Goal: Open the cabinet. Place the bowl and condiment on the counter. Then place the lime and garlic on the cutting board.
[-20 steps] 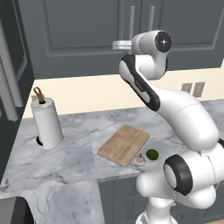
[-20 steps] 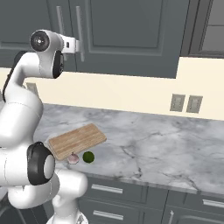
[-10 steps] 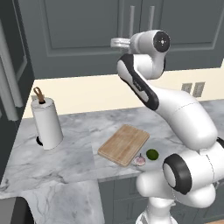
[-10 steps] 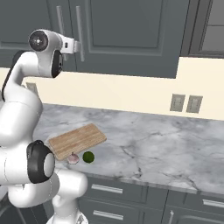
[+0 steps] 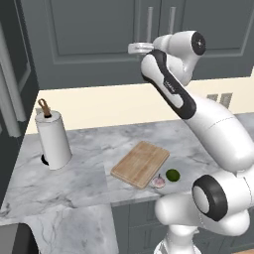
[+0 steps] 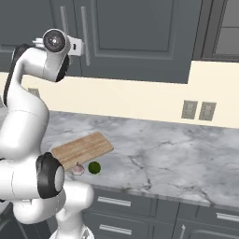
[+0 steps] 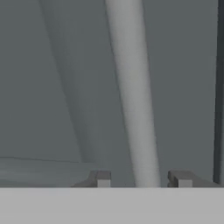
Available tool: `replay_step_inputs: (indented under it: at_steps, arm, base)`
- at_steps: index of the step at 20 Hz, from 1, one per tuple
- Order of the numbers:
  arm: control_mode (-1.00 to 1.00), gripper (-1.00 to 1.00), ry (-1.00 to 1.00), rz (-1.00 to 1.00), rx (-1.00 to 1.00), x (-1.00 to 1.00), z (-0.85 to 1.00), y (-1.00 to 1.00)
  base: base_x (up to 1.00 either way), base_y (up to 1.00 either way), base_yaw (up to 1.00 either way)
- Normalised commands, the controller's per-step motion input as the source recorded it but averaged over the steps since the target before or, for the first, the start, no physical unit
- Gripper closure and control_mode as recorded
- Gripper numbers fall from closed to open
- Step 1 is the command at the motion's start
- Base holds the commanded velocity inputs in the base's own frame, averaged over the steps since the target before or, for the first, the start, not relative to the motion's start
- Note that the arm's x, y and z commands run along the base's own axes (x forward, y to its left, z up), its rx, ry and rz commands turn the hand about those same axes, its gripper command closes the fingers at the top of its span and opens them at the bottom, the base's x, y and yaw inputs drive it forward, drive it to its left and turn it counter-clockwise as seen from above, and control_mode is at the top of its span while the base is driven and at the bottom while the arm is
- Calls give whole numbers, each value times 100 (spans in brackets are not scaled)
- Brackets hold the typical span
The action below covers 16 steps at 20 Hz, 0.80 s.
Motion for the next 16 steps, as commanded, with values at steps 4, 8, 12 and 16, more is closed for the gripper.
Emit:
replay_step_inputs:
  at_steps: [4,8,12,16]
  arm:
    - [-100,100,0,9,-15,0,-22,100]
    - [-100,100,0,3,-13,-2,-17,100]
    - [-100,100,0,0,-7,-47,-11,100]
    - [-100,100,0,0,-6,-74,-3,100]
  base:
    - [0,0,0]
    - [0,0,0]
    - [0,0,0]
    - [0,0,0]
